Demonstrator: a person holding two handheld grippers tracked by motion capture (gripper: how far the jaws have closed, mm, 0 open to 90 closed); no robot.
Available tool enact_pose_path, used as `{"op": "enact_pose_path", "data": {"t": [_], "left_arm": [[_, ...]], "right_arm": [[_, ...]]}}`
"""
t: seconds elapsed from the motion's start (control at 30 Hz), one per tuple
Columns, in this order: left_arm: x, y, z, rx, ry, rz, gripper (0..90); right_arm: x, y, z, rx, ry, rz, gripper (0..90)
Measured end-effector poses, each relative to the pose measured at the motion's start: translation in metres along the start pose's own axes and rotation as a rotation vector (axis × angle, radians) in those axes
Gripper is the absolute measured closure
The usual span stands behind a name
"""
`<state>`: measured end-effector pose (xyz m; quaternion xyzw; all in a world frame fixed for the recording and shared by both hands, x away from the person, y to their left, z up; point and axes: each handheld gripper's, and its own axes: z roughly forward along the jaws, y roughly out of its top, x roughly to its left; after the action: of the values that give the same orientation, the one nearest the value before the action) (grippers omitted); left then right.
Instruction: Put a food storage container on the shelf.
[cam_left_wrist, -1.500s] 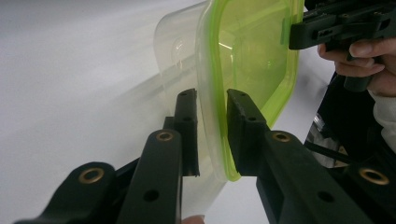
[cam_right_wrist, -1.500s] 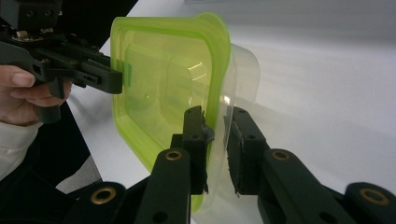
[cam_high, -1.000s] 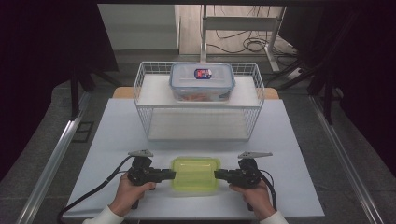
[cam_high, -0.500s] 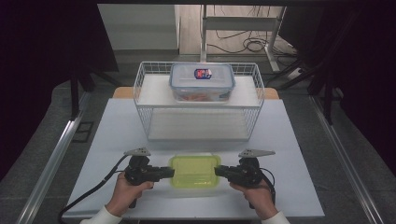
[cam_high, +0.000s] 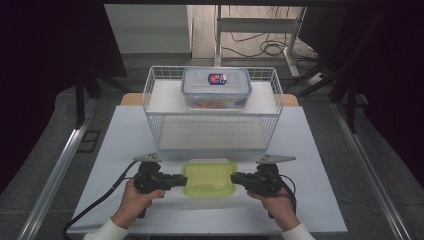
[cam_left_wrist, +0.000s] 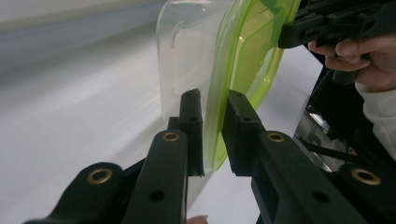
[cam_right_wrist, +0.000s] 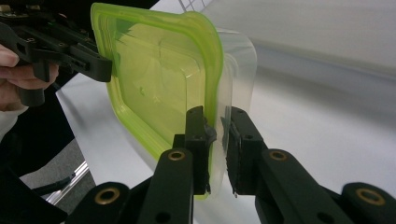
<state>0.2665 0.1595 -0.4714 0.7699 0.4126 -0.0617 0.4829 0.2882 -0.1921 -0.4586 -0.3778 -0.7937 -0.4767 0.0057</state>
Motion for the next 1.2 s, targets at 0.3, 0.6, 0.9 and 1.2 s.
{"op": "enact_pose_path", "data": {"t": [0.3,0.6,0.9,1.2], "left_arm": [[-0.009,0.025,-0.016,-0.016,0.016,0.035,79.2],[-0.013,0.055,-0.025,-0.035,0.024,0.044,80.1],[-0.016,0.08,-0.034,-0.062,0.03,0.063,80.4],[-0.023,0.094,-0.042,-0.078,0.037,0.09,80.4]], "right_arm": [[0.008,0.025,-0.01,-0.023,-0.005,-0.035,79.3],[0.016,0.063,-0.027,-0.033,-0.034,-0.074,79.3],[0.021,0.096,-0.04,-0.062,-0.048,-0.101,79.4],[0.021,0.104,-0.046,-0.085,-0.04,-0.098,79.4]]}}
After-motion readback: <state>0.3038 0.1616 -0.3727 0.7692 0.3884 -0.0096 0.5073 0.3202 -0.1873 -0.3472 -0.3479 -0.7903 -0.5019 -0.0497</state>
